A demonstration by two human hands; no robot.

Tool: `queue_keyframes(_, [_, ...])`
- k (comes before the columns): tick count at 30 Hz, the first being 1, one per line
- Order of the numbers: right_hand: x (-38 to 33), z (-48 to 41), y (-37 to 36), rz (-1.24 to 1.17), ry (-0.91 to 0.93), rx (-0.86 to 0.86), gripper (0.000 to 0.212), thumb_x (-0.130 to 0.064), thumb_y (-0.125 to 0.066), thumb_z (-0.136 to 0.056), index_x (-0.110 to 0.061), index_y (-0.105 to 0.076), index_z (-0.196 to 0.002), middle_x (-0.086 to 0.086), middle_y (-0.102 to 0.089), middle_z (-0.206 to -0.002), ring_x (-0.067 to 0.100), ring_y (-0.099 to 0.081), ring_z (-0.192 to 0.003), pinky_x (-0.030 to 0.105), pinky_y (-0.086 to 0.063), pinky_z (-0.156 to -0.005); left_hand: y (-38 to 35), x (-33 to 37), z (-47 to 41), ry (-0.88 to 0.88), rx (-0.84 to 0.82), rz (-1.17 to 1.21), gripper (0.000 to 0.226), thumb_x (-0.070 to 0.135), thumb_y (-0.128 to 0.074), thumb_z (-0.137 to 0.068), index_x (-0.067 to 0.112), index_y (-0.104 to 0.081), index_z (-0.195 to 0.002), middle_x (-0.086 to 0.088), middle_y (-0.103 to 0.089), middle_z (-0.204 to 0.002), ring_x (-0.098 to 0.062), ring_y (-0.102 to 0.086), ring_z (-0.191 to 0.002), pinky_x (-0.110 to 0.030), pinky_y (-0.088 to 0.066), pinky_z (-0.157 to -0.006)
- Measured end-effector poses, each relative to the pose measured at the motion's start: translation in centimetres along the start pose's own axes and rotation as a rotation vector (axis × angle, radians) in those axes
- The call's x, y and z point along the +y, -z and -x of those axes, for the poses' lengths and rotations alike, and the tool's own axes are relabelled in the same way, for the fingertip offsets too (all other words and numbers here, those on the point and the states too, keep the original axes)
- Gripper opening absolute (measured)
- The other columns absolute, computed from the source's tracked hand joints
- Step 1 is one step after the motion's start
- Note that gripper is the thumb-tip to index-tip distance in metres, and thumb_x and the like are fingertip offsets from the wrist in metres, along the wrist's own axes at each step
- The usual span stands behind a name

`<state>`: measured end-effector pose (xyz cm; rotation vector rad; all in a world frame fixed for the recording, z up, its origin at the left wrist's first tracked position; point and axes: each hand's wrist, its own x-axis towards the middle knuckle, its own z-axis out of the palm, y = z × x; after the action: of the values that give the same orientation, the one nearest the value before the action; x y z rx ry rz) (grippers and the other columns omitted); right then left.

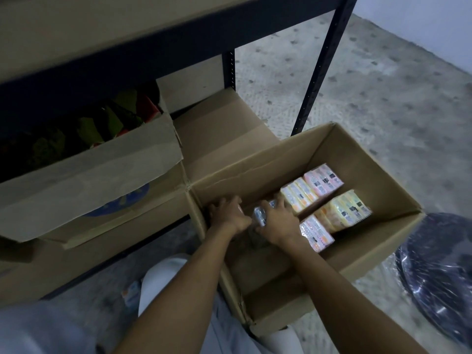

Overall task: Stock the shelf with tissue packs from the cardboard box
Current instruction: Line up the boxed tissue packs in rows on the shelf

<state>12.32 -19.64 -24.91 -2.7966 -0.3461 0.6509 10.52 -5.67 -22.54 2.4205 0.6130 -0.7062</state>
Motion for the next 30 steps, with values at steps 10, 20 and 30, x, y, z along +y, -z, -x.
queue_keyframes(10, [0.2, 0.7, 1.2, -0.016, 0.011, 0.034, 0.055, -0.041, -0.067, -0.081, -0.025, -0.044, -0.129, 0.012, -0.029, -0.140, 0.038, -0.046, -0.120, 0.046, -0.049, -0.085, 0.3, 0.2, 0.8, -0.064, 0.158, -0.004, 0.043, 0.024, -0.057, -0.077, 0.028, -0.057, -0.120, -0.007, -0.057, -0.127, -0.034, -0.050, -0.119, -0.039, -0.044, -0.100])
queue_keyframes(20, [0.9, 3.8, 4.2, -0.126, 0.002, 0.147, 0.062, -0.043, -0.076, -0.069, -0.030, -0.051, -0.125, 0.005, -0.038, -0.135, 0.033, -0.054, -0.110, 0.042, -0.053, -0.080, 4.4, 1.1, 4.3, -0.187, 0.191, 0.022, 0.047, 0.020, -0.069, -0.067, 0.032, -0.063, -0.111, -0.001, -0.062, -0.123, -0.024, -0.055, -0.118, -0.035, -0.051, -0.091])
queue_keyframes(30, [0.4, 7.0, 11.7, -0.209, 0.043, 0.315, 0.062, -0.042, -0.083, -0.063, -0.034, -0.059, -0.120, -0.005, -0.044, -0.132, 0.019, -0.056, -0.111, 0.038, -0.051, -0.086, 10.3, 2.1, 10.0, -0.361, 0.293, 0.054, 0.051, 0.021, -0.076, -0.058, 0.033, -0.066, -0.107, -0.005, -0.061, -0.116, -0.025, -0.057, -0.105, -0.034, -0.052, -0.084])
